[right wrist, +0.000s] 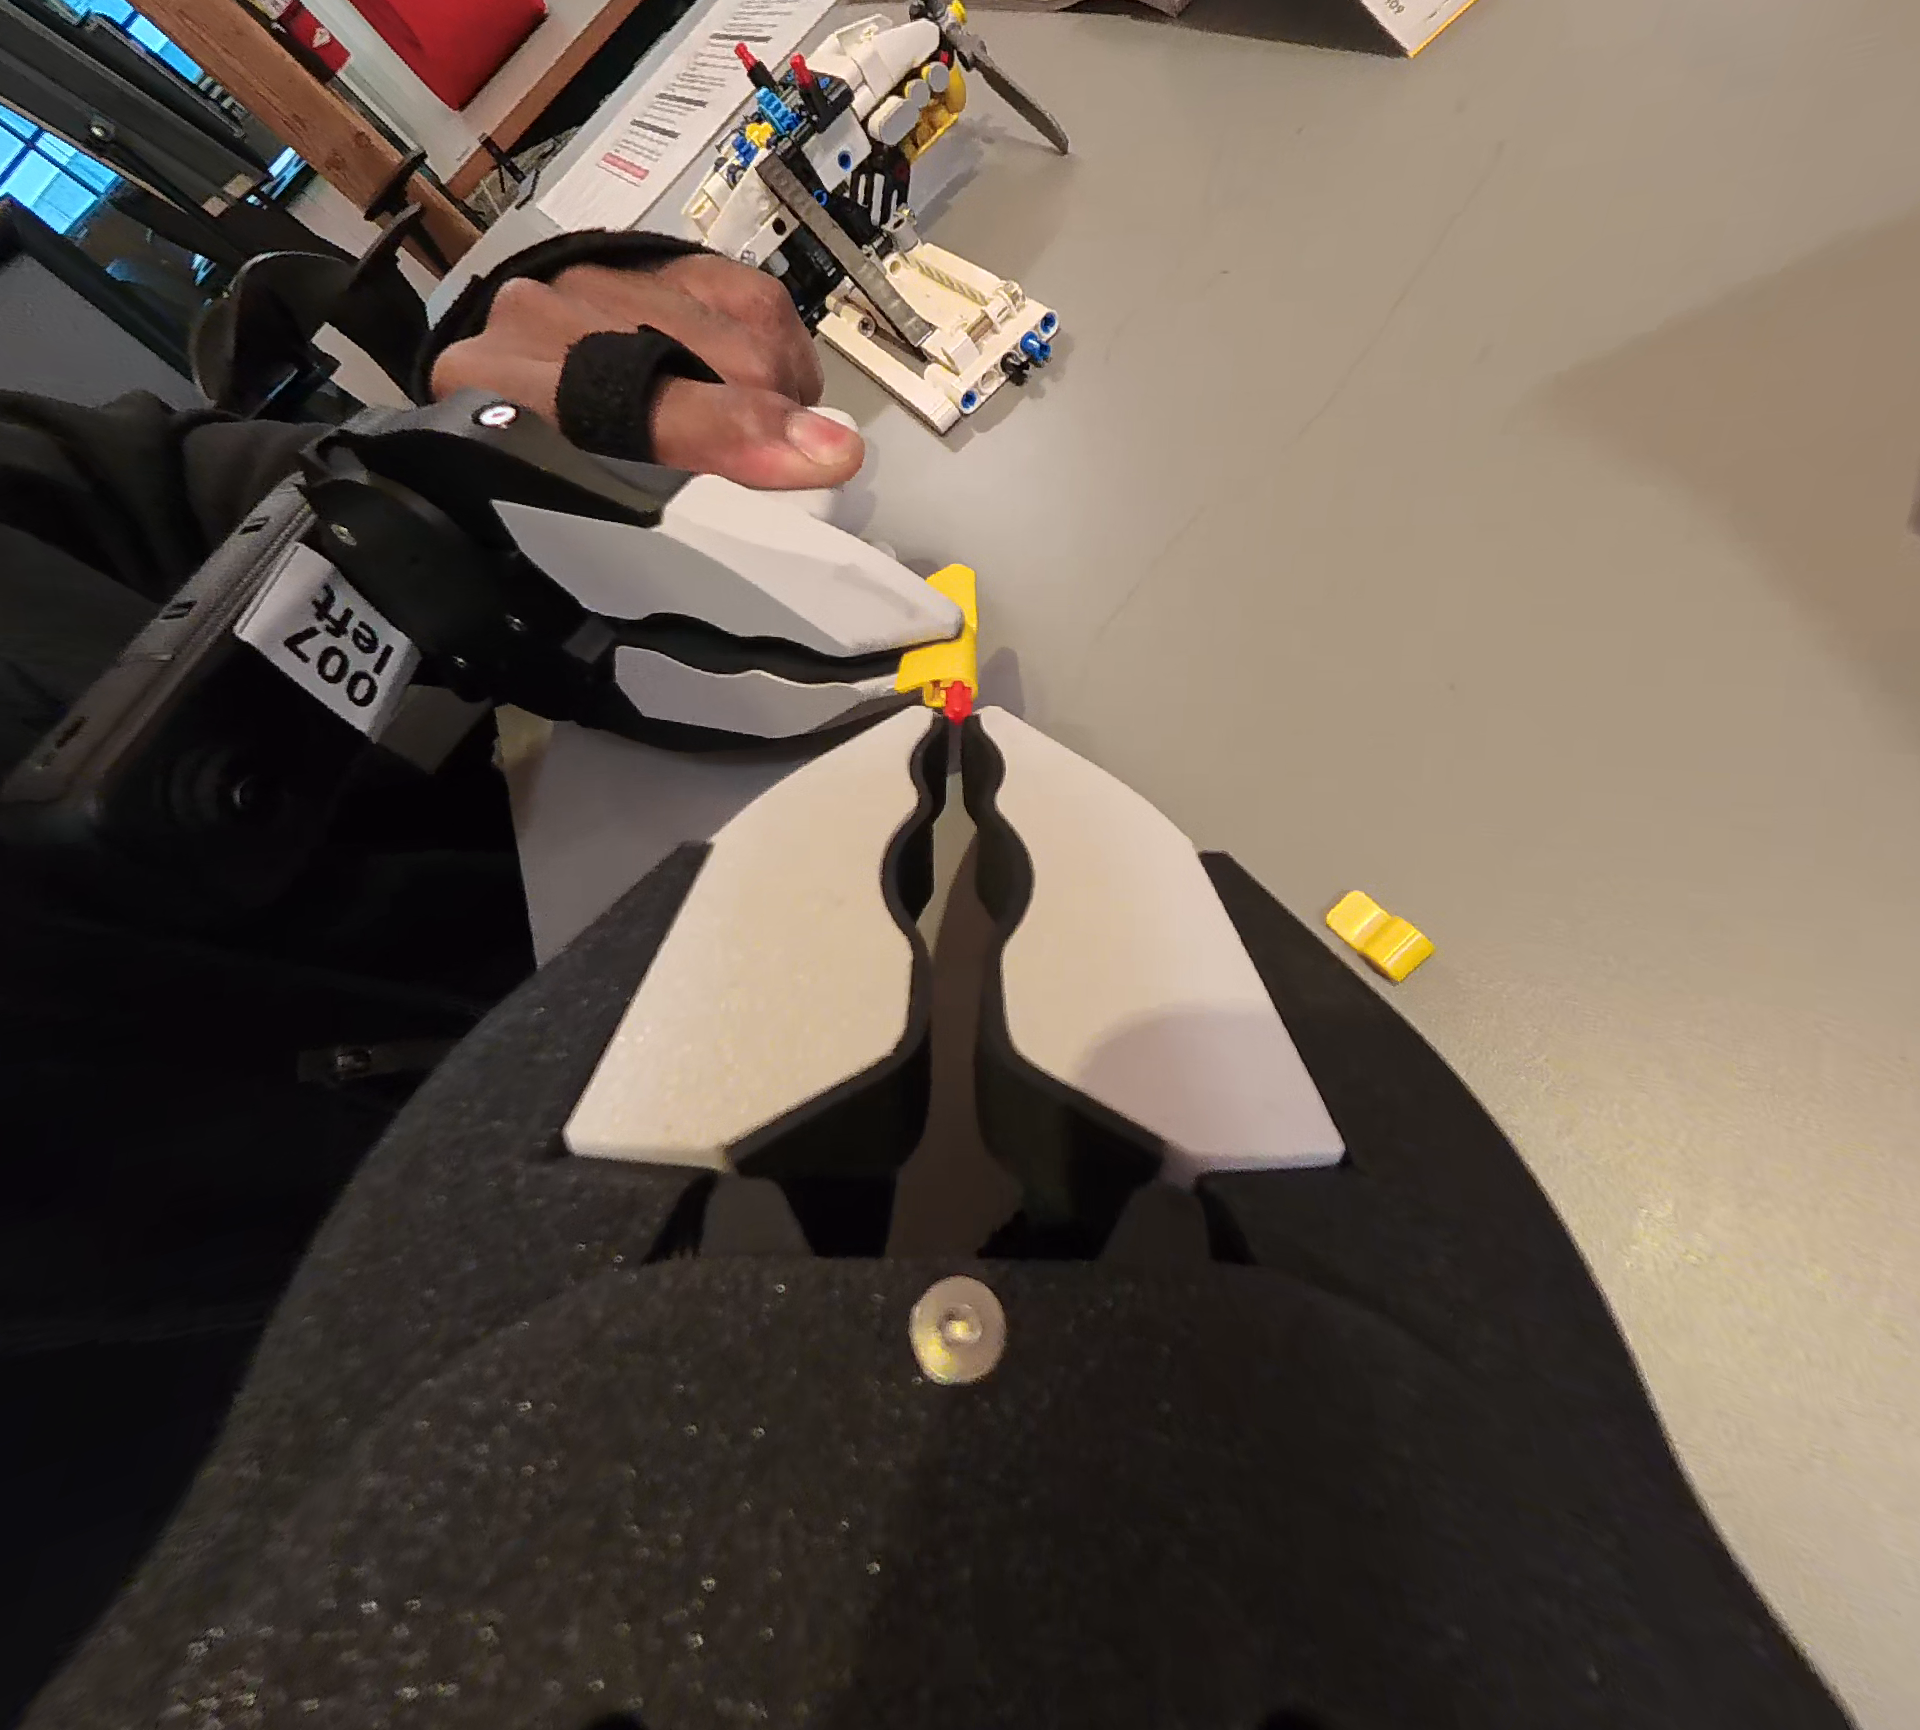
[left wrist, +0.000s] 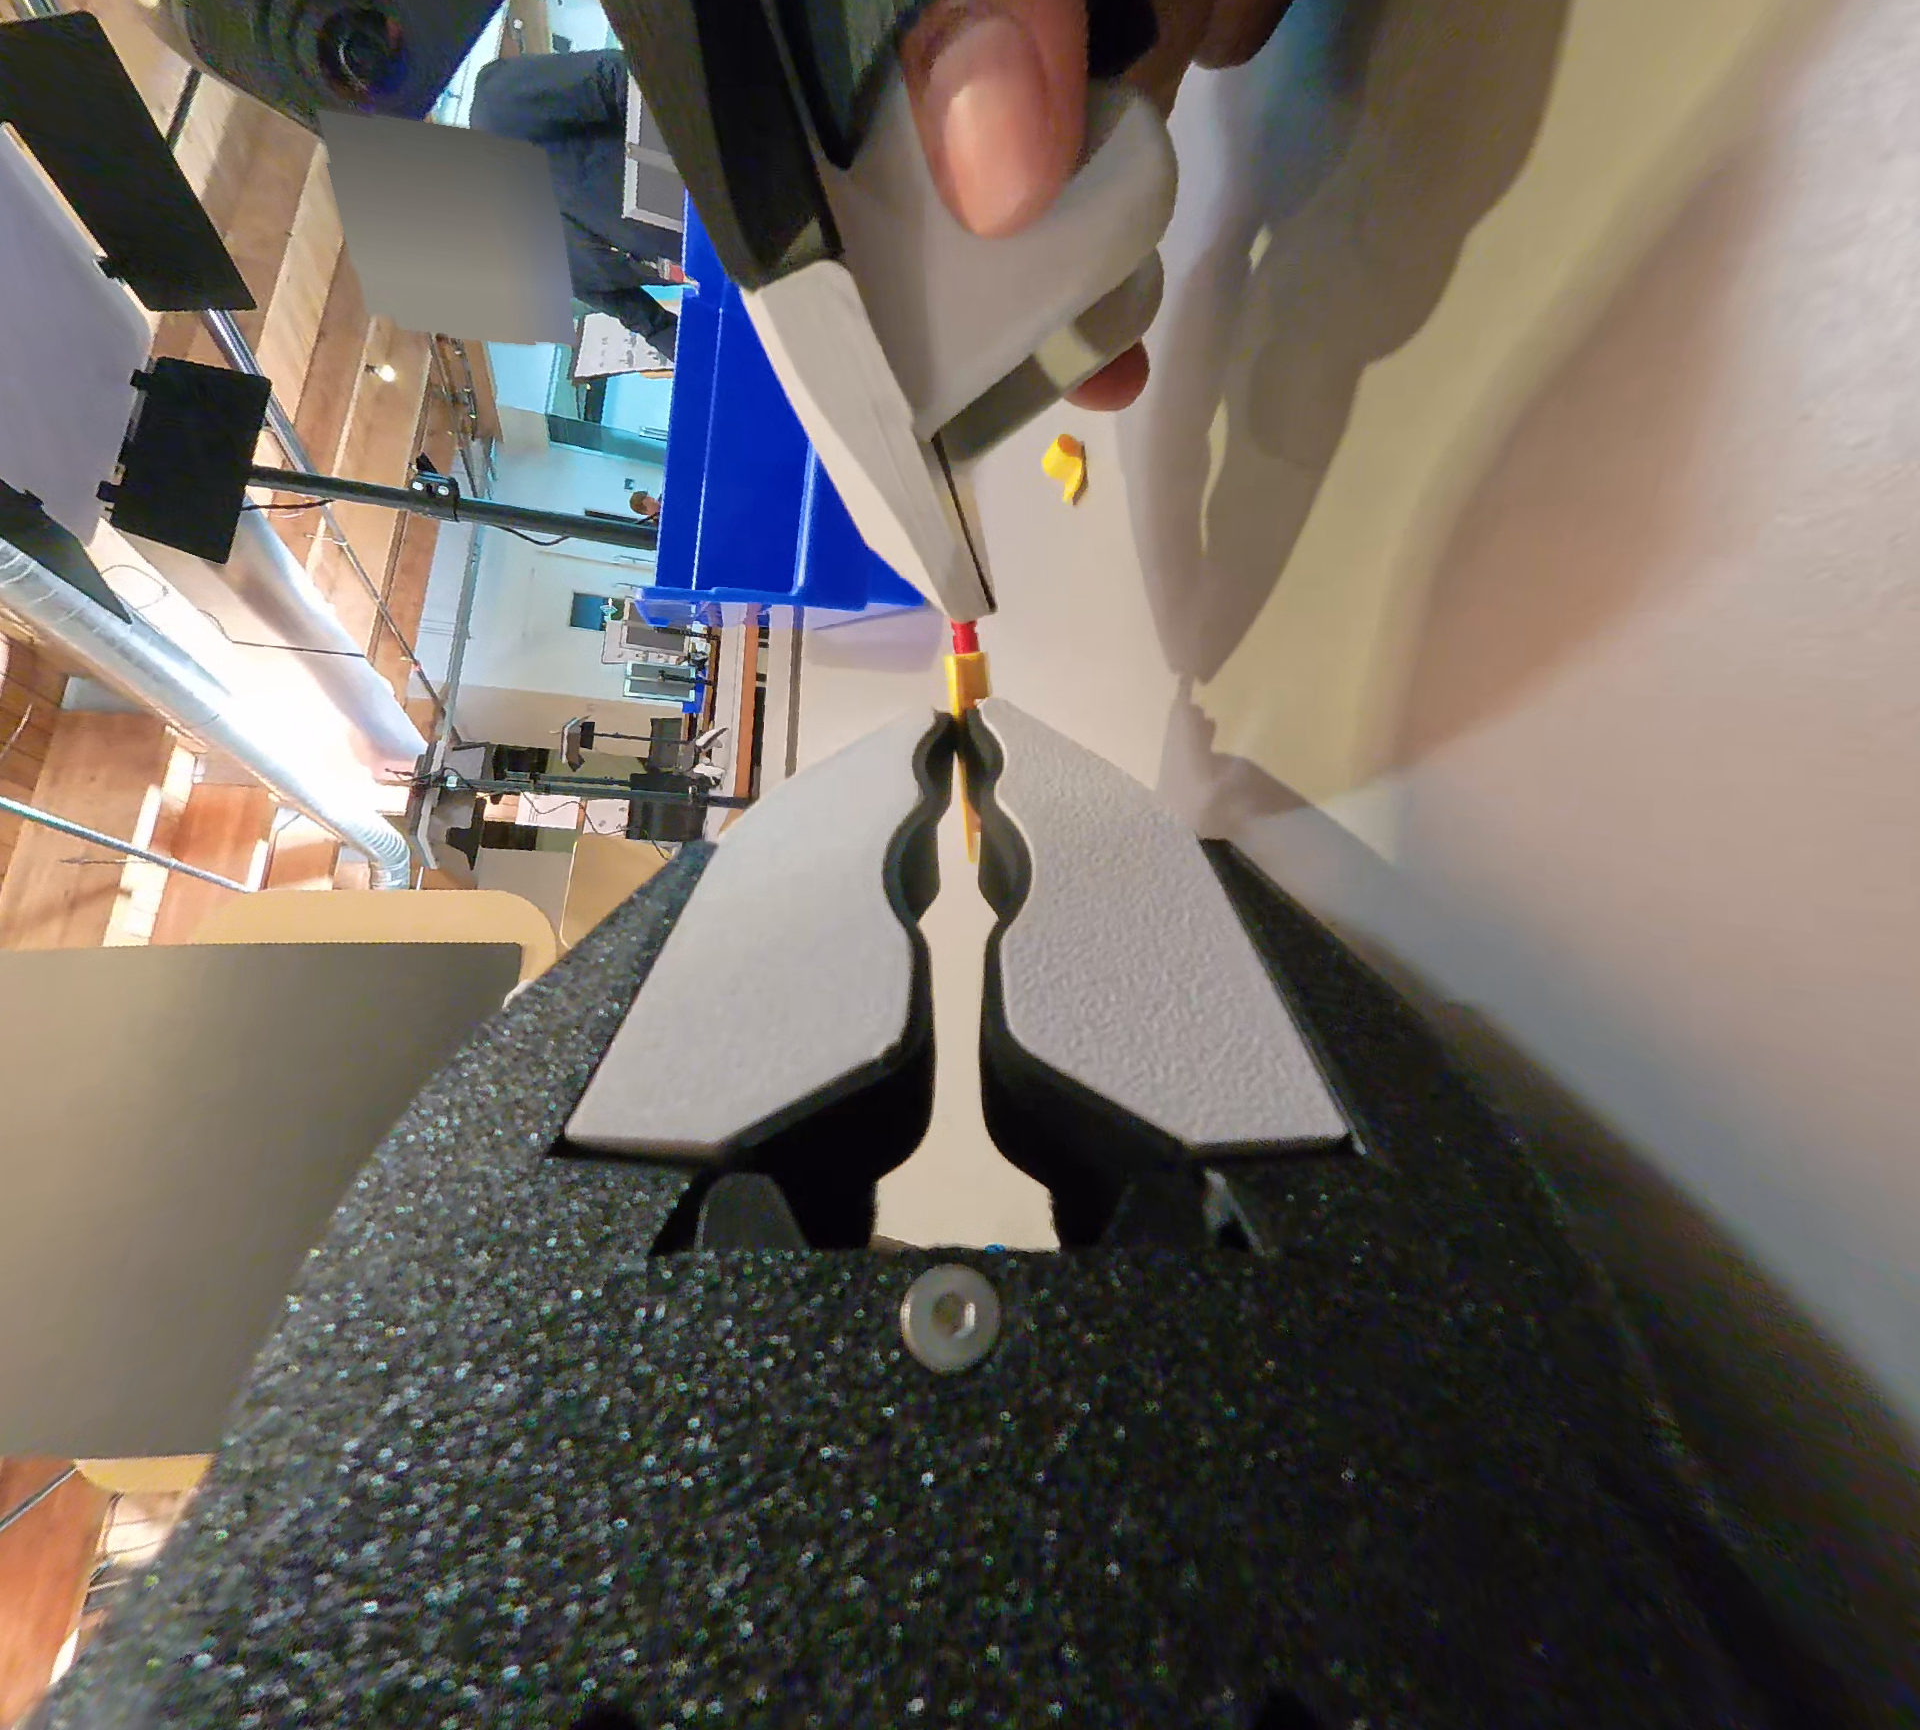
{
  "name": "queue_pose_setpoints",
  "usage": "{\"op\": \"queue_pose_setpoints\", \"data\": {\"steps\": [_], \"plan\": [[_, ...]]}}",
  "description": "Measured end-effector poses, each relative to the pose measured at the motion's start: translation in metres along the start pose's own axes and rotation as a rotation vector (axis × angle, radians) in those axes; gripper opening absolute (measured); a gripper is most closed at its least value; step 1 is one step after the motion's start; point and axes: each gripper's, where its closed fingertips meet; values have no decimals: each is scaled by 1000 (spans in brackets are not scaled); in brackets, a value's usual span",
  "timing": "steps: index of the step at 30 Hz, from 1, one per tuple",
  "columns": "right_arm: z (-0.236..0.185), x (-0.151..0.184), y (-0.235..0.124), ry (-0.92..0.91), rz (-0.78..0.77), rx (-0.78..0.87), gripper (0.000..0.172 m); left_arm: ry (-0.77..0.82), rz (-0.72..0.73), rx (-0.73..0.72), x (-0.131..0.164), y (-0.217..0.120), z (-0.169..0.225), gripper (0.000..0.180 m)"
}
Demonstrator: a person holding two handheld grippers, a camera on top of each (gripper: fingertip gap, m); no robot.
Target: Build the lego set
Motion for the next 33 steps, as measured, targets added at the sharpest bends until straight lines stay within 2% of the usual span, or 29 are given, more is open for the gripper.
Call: {"op": "queue_pose_setpoints", "data": {"steps": [4,6,14,22,25,29,33], "plan": [[1,-1,-1,8,8,3,2,-23,1,5,0,1,-1,1],[2,-1,-5,19,15,-3,9,-36,-18,12,3,3,-1,2],[51,20,-53,-27,-62,251,18,-84,-83,77,14,10,6,2],[62,34,-43,-157,-248,314,23,-223,-136,145,20,12,8,2],[63,37,-38,-206,-306,307,20,-270,-157,190,23,12,11,2],[60,36,-30,-271,-345,246,6,-349,-166,272,21,12,15,2],[58,31,-19,-367,-369,181,0,-521,-195,395,21,11,20,2]]}}
Point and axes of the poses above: each gripper's, where its closed fingertips meet, y out along the fingers, x out of its underside, z = x × y across the jaws, and after that the axes turned 11 degrees about -y, right-handed
